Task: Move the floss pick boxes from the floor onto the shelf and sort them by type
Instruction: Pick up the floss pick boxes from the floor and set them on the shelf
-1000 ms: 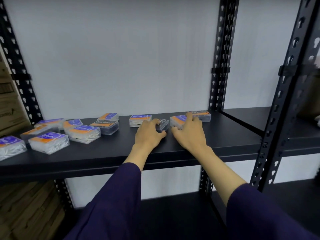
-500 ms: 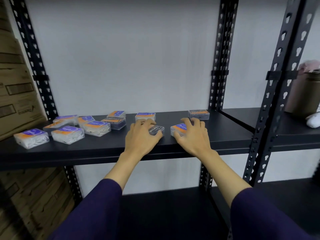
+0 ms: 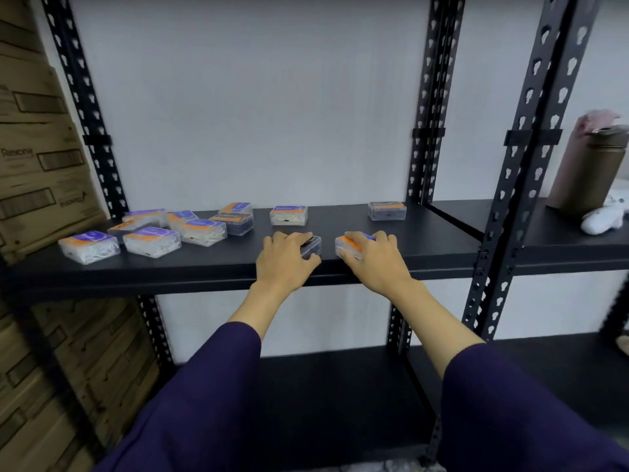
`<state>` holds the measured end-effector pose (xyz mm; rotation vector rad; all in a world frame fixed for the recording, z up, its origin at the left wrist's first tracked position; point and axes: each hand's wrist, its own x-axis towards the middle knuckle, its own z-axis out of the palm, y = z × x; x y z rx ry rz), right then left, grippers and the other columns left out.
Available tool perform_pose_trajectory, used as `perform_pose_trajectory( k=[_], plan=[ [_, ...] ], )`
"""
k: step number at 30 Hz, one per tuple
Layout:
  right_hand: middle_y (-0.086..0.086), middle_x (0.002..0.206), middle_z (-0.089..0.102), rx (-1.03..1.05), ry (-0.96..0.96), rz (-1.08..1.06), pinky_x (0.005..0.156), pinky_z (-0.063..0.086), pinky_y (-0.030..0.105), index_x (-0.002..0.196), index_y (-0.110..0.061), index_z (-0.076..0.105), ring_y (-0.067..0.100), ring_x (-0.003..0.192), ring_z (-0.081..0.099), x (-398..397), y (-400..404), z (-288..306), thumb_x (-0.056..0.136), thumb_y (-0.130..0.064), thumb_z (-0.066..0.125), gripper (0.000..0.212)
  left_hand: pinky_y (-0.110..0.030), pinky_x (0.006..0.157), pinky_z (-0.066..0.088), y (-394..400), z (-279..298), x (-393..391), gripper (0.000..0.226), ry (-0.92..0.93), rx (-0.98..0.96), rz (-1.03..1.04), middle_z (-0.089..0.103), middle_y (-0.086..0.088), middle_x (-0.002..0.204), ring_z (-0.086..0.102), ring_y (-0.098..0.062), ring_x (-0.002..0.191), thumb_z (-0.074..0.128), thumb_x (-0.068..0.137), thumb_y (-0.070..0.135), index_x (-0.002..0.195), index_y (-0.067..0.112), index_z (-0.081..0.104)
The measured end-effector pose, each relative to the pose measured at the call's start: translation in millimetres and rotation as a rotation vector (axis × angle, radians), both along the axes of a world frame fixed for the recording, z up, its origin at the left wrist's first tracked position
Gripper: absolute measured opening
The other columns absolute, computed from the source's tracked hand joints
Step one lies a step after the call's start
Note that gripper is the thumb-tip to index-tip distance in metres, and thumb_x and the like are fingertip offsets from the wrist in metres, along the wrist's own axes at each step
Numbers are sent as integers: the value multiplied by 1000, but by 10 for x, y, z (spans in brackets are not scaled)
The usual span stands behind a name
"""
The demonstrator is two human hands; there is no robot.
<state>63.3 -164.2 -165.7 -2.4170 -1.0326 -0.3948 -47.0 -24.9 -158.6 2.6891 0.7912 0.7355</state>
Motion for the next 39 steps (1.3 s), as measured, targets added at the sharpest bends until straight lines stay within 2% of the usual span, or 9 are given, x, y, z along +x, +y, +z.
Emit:
perform_pose_trajectory(
  k=[5,9,14,17,23,28,31,35,39],
  plan=[
    [16,124,48,57,-37,34,93,38,38,137,-26,46,33,108,42,-461,-322,-204,92,-43,52,48,-37,87,44,-397,-280,-516,52,-87,115,39,47,-6,131,47,-33,109,57,85,36,137,34,48],
    [12,125,47,56,72,65,93,35,32,135,-27,47,30,111,41,-768,-517,-703,89,-37,56,48,-37,82,45,-598,-891,-888,50,-76,-13,38,43,-1,128,52,-28,108,59,84,34,133,37,48],
    [12,130,43,-65,214,70,98,38,40,138,-29,42,33,115,43,-991,-582,-1659,85,-37,59,56,-42,82,47,-635,-1903,-1080,61,62,-204,81,39,-1,131,54,-27,112,64,84,31,139,35,41],
    [11,130,43,-143,329,70,96,39,41,140,-29,40,34,112,45,-1053,-519,-2328,84,-38,60,60,-39,80,44,-623,-2565,-1115,70,162,-338,129,36,-2,128,56,-28,106,67,81,36,143,33,37],
    [11,130,38,-296,592,66,93,46,43,144,-30,35,35,113,45,-1030,-238,-3706,89,-41,57,61,-30,75,42,-473,-3894,-1177,71,283,-625,264,34,-3,125,56,-26,103,69,79,39,142,30,38],
    [13,127,38,-358,754,73,85,52,45,140,-26,38,36,107,53,-1040,124,-4636,92,-50,50,55,-37,86,50,-257,-4762,-1257,66,345,-742,381,35,-9,126,55,-30,107,72,75,45,133,30,46],
    [15,130,37,-393,820,63,87,50,45,138,-25,40,38,115,49,-1073,321,-5066,94,-52,46,52,-37,91,49,-147,-5134,-1301,70,347,-772,396,34,-9,125,54,-30,107,76,72,40,134,28,46],
    [17,128,37,-460,787,113,82,48,43,134,-23,41,40,116,45,-1102,462,-5476,95,-45,50,46,-38,92,49,-35,-5495,-1300,72,360,-780,386,32,-11,129,52,-29,110,76,75,34,138,23,44],
    [17,138,37,-571,572,295,91,45,50,135,-15,47,43,115,42,-1065,548,-5624,99,-33,44,40,-43,87,51,-17,-5707,-1239,71,398,-751,374,30,-7,130,53,-30,109,74,77,33,139,27,41]
  ],
)
